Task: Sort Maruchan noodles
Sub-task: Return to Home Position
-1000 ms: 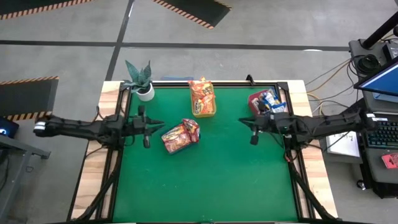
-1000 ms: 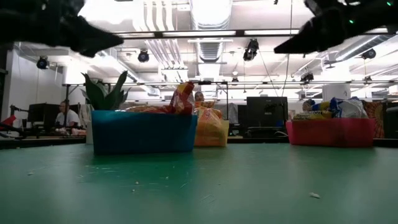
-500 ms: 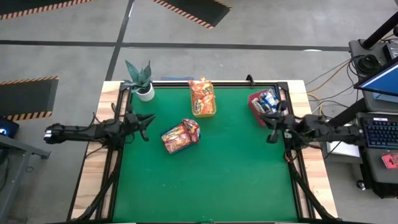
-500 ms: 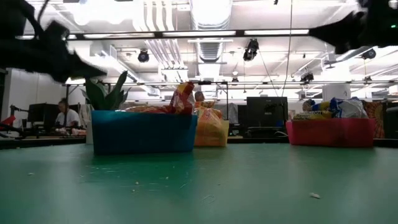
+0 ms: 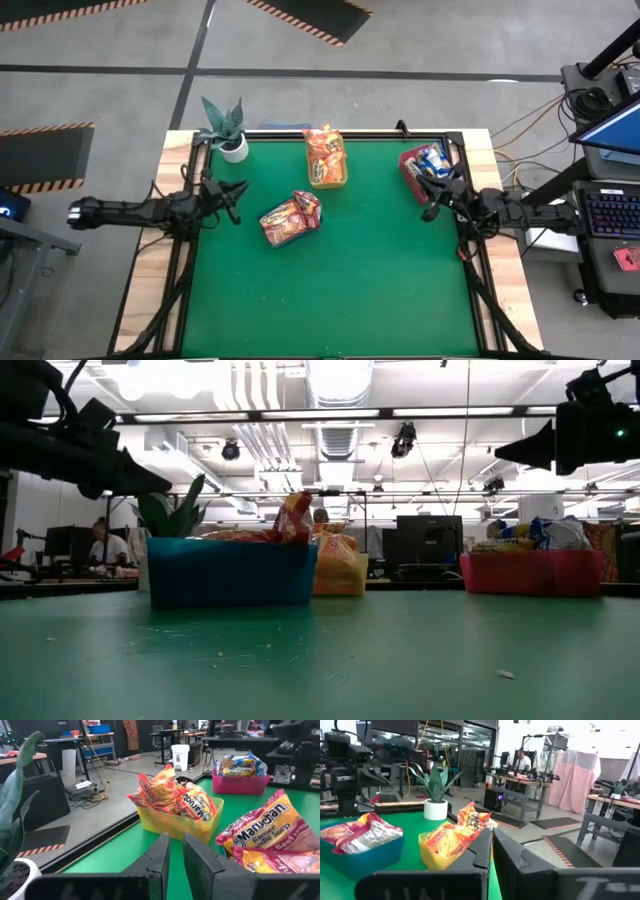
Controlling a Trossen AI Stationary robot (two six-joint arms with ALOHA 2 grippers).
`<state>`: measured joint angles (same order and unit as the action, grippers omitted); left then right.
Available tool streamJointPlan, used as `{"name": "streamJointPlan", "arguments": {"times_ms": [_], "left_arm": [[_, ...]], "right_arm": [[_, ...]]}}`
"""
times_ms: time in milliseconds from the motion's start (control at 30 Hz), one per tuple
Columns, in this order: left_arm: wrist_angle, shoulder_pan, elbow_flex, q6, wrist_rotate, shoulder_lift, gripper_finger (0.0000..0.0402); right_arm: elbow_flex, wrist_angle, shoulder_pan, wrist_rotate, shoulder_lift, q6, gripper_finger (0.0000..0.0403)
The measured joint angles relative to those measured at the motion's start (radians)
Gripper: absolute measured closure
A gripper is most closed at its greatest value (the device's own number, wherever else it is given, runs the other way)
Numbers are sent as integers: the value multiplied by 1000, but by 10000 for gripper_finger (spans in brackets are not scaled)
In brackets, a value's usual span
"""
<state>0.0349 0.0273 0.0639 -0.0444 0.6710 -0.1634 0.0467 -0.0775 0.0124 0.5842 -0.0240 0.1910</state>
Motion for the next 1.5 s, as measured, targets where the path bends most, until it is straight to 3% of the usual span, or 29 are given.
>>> {"name": "streamJointPlan", "arguments": {"times_ms": [300, 1500], "left_arm": [[0, 0, 0, 1, -1, -27, 365], [0, 0, 0, 1, -1, -27, 365]], "right_arm": [[1, 90, 0, 2, -5, 71, 394], [1, 91, 0, 2, -11, 71, 394]]}}
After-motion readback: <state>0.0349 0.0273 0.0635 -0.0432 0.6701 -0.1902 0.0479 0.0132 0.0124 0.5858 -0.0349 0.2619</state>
